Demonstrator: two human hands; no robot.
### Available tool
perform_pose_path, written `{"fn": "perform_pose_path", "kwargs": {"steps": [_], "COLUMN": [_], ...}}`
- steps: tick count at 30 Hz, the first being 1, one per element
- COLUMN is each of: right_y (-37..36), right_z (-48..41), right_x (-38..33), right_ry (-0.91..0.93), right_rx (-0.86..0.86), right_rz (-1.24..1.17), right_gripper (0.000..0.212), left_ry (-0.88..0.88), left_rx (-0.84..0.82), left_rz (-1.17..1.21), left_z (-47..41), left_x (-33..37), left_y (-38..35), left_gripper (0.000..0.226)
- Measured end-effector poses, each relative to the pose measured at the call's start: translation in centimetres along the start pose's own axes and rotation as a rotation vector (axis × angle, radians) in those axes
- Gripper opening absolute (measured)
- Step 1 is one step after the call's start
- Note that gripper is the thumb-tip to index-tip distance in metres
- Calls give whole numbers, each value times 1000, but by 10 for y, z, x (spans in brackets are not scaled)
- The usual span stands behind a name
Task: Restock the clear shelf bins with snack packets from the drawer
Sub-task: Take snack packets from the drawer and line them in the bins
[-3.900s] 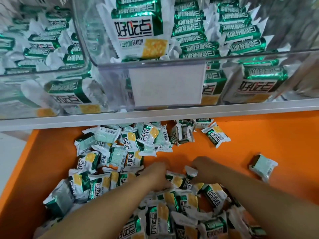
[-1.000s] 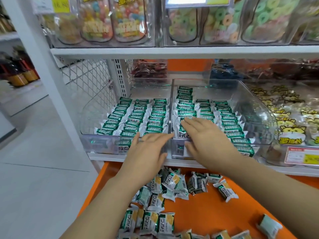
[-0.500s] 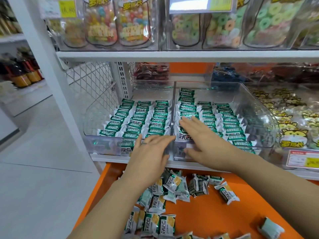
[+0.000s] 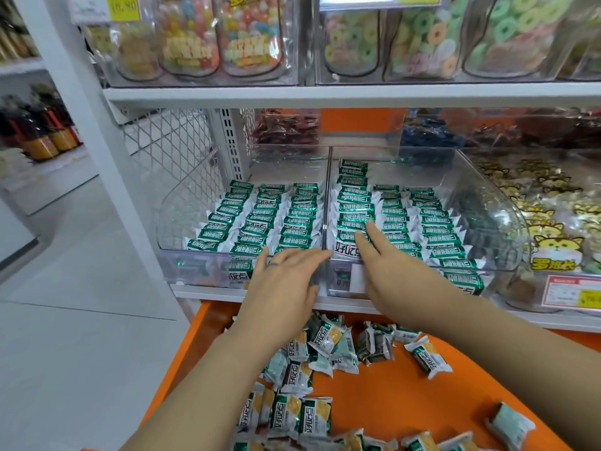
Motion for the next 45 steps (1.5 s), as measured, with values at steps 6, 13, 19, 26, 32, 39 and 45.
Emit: {"fn": "perform_pose_path", "kwargs": {"steps": [6,13,19,26,32,39,45], "right_y": [-1,-6,-91,-200,-272,-305,-316], "right_z": [3,44,62,39,20,-21,-48], "right_x": [4,14,29,73,95,110,106], "right_ry": [42,178,391,-53,-233,-323,-132], "right_rx": [14,636,450,-165,-464,-355,-368], "right_rz": [72,6,54,-132,-274,-334,-147], "right_gripper": [68,37,17,31,44,82,80], "left_ry": [-12,-136,-48,186,165,36,26], "left_rx": [-2,405,71,-272,-702,-668,-650], "left_rz": [-3,100,32,-24,-80,-128,-91], "left_z": [1,28,40,44,34,6,-16], "left_x": [1,12,-13,-52,-77,-69,-69], "left_y": [0,-13,-85,-165,-238,-275,-304], "left_gripper": [55,27,25,30,46,68,86]}}
Point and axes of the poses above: each hand's wrist, its own z-axis away from the middle knuckle, its own y-axis out of the back of the hand, x = y × z, the point moved 6 cm from there along -z, towards the middle knuckle, and after that the axes turned 3 degrees about -x, right-handed, at the moved point
